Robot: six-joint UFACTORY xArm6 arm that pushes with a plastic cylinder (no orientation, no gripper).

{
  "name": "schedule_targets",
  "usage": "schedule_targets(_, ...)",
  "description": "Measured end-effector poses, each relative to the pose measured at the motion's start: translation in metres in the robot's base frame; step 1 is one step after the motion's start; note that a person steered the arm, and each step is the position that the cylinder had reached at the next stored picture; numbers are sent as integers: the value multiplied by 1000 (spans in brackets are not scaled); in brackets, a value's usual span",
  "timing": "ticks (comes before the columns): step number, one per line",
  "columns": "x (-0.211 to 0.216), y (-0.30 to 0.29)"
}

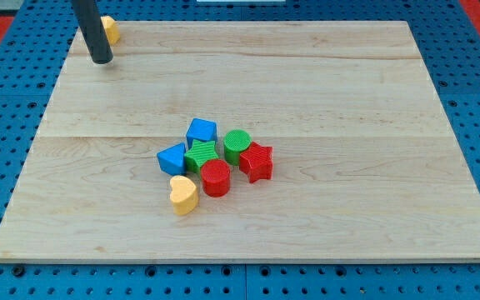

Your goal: Move the arm left to the blue triangle

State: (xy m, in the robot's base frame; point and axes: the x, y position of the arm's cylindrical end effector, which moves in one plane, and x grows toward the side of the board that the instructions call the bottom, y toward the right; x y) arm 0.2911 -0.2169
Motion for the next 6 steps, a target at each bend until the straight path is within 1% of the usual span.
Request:
schedule_targets(1,56,14)
schedule_targets(2,103,-18)
schedule_targets(3,173,-1)
schedule_targets(4,224,43)
schedule_targets(5,222,108)
schedule_targets(6,216,144)
